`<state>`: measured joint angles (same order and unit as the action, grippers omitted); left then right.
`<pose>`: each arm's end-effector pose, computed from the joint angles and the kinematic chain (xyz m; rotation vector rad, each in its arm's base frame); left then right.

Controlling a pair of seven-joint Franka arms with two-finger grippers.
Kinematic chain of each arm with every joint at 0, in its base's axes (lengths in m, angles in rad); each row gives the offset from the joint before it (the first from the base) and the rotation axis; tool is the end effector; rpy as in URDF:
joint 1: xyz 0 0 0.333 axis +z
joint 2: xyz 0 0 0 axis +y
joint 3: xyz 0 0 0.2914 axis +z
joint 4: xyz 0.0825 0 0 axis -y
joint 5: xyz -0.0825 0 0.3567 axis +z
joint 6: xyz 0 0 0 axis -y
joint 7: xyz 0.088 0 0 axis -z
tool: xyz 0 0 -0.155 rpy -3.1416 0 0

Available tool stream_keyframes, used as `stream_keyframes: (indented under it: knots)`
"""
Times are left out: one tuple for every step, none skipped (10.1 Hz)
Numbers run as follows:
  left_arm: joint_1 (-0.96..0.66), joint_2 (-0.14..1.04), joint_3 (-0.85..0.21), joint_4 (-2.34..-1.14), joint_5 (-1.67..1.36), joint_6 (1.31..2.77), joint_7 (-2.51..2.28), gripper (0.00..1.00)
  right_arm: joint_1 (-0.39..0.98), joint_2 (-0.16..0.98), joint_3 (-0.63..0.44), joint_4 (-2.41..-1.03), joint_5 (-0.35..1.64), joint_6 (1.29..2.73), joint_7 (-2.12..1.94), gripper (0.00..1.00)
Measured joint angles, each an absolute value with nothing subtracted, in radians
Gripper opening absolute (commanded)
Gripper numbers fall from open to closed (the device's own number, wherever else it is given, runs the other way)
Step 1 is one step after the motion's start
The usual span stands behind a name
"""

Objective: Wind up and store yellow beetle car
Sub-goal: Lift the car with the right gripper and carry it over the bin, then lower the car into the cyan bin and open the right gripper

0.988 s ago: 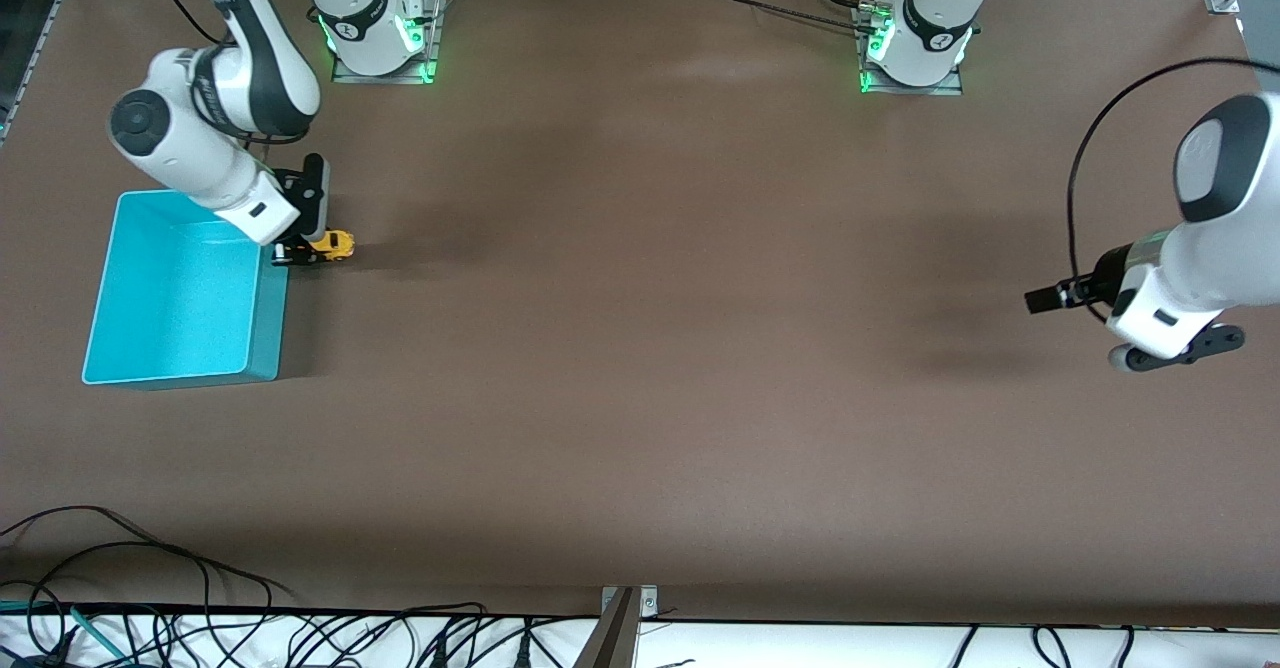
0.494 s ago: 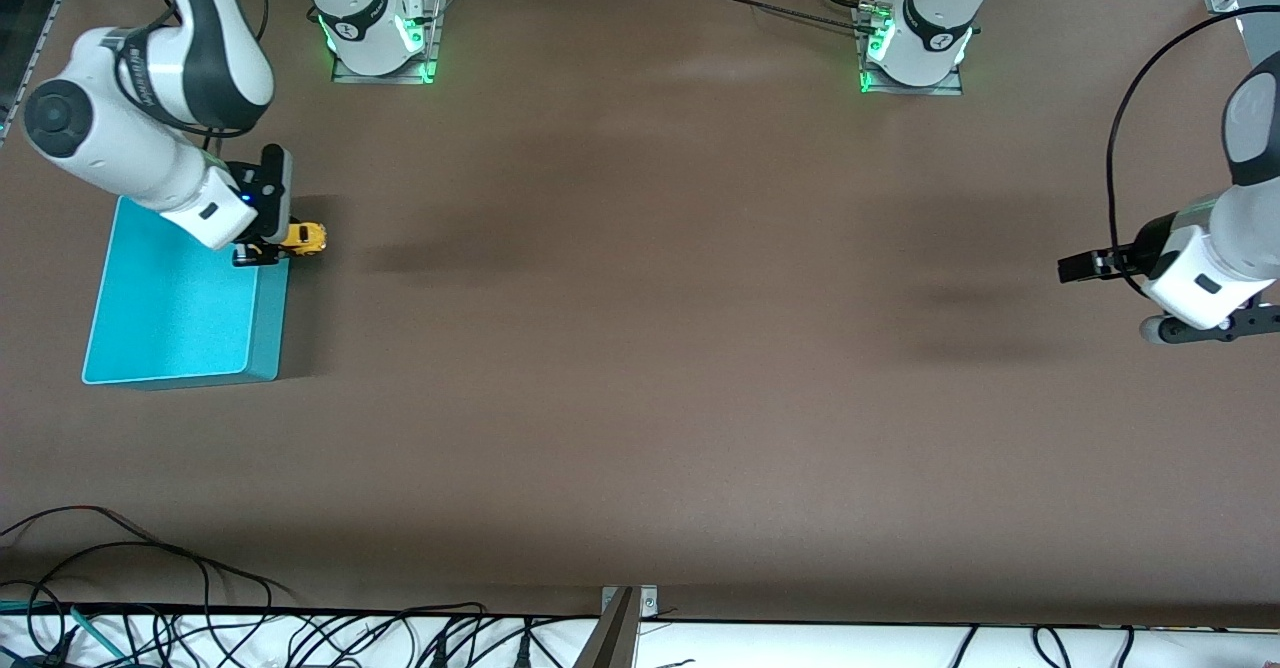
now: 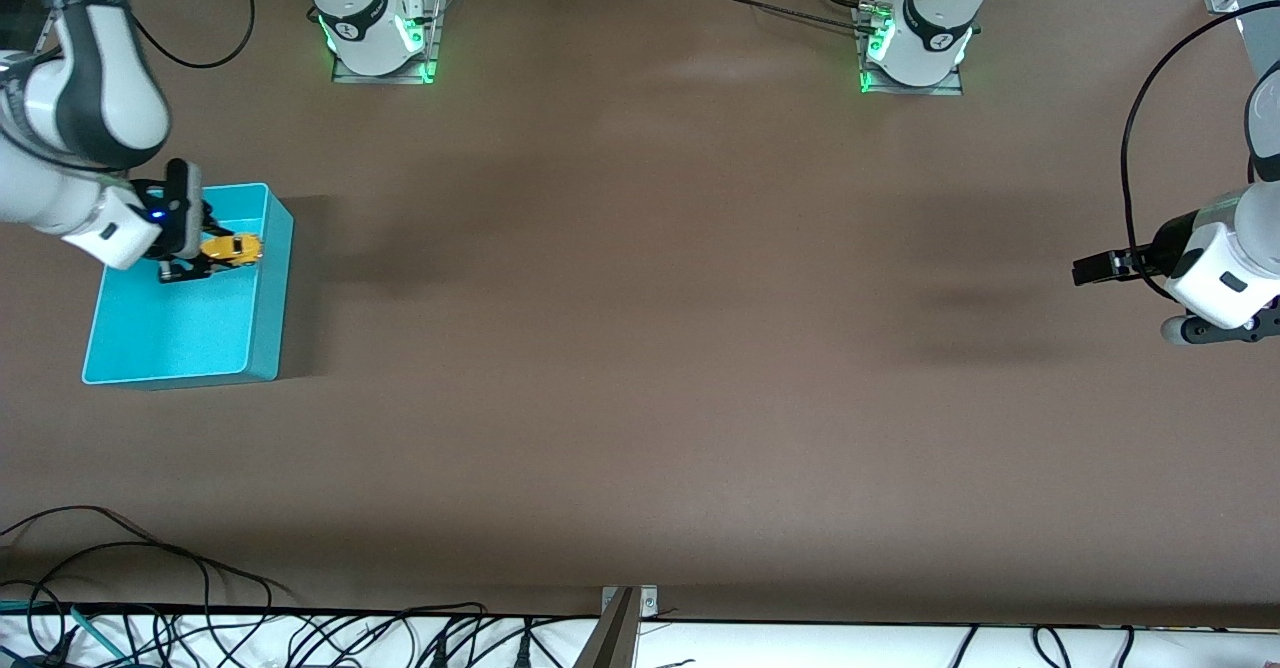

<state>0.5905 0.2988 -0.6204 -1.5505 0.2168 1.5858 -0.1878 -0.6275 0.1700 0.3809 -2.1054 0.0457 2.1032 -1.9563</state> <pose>0.5719 0.0442 0.4228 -3.0550 -0.2068 0.3084 0.5023 -0.1213 0.2769 -1.9670 -2.2020 -0.0252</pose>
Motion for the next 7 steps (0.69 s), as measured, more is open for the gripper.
stream_keyframes:
  knots:
    - [0.588,0.303,-0.623,-1.541,0.217,1.586,-0.188,1.00,-0.664,0.207,0.373,-2.077,0.046,2.103,-2.014,0.07]
    - [0.585,0.306,-0.627,-1.533,0.217,1.586,-0.193,1.00,-0.700,0.244,0.367,-2.049,0.043,2.103,-2.069,0.07]
    - [0.575,0.307,-0.628,-1.529,0.217,1.586,-0.197,1.00,-0.724,0.277,0.361,-2.025,0.040,2.102,-2.106,0.07]
    - [0.568,0.308,-0.628,-1.527,0.217,1.586,-0.202,1.00,-0.739,0.304,0.356,-2.007,0.037,2.102,-2.130,0.07]
    - [0.567,0.309,-0.628,-1.527,0.217,1.586,-0.207,1.00,-0.748,0.329,0.350,-1.995,0.036,2.102,-2.144,0.07]
    - [0.567,0.310,-0.627,-1.526,0.217,1.586,-0.207,1.00,-0.749,0.351,0.341,-1.991,0.036,2.102,-2.148,0.07]
    - [0.567,0.310,-0.626,-1.526,0.217,1.586,-0.208,1.00,-0.750,0.374,0.335,-1.990,0.035,2.104,-2.150,0.08]
